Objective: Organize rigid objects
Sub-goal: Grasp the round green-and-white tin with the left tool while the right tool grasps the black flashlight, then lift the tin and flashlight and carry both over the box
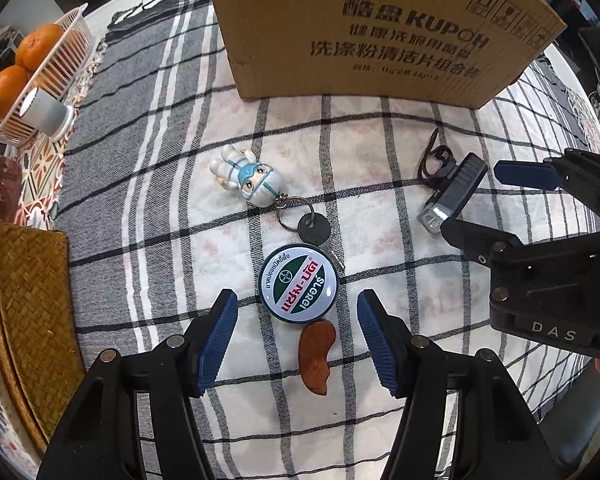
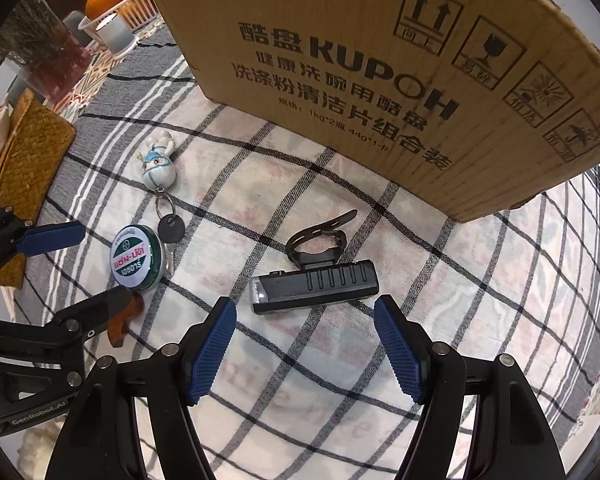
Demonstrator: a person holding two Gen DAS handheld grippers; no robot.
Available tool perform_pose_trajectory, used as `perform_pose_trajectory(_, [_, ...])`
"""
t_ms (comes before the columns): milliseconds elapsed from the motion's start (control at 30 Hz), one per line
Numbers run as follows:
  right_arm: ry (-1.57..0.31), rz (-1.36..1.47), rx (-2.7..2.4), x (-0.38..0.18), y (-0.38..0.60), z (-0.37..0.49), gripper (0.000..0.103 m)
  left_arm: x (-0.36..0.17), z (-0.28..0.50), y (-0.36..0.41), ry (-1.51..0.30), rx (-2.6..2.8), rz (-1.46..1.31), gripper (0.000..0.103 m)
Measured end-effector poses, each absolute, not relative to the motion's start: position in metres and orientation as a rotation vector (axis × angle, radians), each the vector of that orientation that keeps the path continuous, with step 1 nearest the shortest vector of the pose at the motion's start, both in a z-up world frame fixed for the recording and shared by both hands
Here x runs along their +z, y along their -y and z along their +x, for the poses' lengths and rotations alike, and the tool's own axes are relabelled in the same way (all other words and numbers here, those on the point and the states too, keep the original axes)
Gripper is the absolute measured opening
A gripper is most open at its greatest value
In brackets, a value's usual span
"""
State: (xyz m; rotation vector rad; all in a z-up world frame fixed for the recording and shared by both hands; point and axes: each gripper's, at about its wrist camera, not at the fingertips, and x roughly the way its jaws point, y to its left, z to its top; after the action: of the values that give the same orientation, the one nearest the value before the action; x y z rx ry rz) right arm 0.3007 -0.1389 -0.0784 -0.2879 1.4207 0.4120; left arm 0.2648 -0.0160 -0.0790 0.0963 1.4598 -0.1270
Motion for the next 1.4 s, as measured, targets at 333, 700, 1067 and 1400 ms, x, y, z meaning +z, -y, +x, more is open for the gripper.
perform_pose_trajectory(333, [-1.432, -0.284, 0.403, -0.092, 0.139, 0.306, 0.073, -0.101, 0.272, 0.016, -1.495, -0.123, 0.094, 0.061])
perform_pose_trajectory(700, [-1.43, -0.283, 0.393, -0.101, 0.135, 0.311, 0.075, -0.12, 0.279, 0.014, -1.513, -0.115, 0.07, 0.056])
perform_pose_trajectory(1067, [-1.394, -0.27, 0.383, -0.103, 0.137, 0.304, 0.075, -0.121, 0.275, 0.019, -1.496, -0.124, 0.074, 0.051])
perform_pose_trajectory(1400, [-1.391, -0.245, 0.355, -0.09, 0.143, 0.29, 0.075, -0.096, 0.274, 0.012, -1.445, -0.127, 0.075, 0.051])
